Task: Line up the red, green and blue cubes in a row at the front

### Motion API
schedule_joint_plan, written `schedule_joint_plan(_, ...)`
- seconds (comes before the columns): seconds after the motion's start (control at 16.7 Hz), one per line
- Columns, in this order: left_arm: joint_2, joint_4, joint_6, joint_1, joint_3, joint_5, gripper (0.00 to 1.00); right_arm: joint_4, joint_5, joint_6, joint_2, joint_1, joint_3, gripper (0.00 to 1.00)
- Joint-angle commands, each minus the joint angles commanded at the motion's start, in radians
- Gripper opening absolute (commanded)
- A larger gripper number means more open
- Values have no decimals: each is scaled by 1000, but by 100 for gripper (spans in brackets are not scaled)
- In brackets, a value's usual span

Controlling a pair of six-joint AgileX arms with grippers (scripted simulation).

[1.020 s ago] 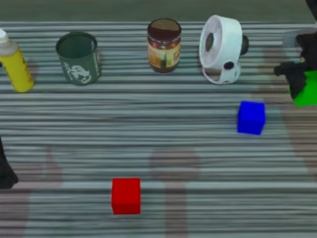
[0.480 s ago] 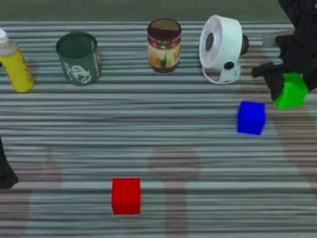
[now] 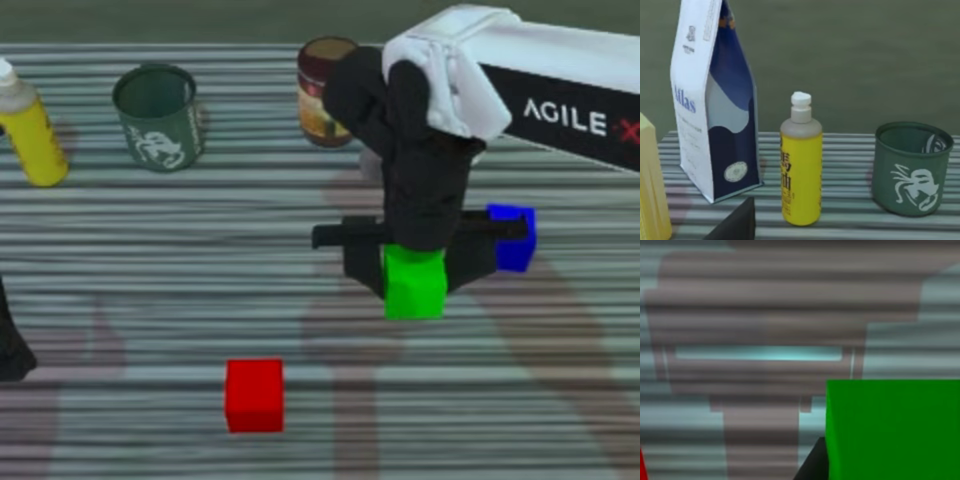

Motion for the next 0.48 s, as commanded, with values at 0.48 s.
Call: schedule_joint_plan(0.48, 0, 0, 0, 0, 0, 0, 100, 35, 4, 262, -103, 243, -103, 0)
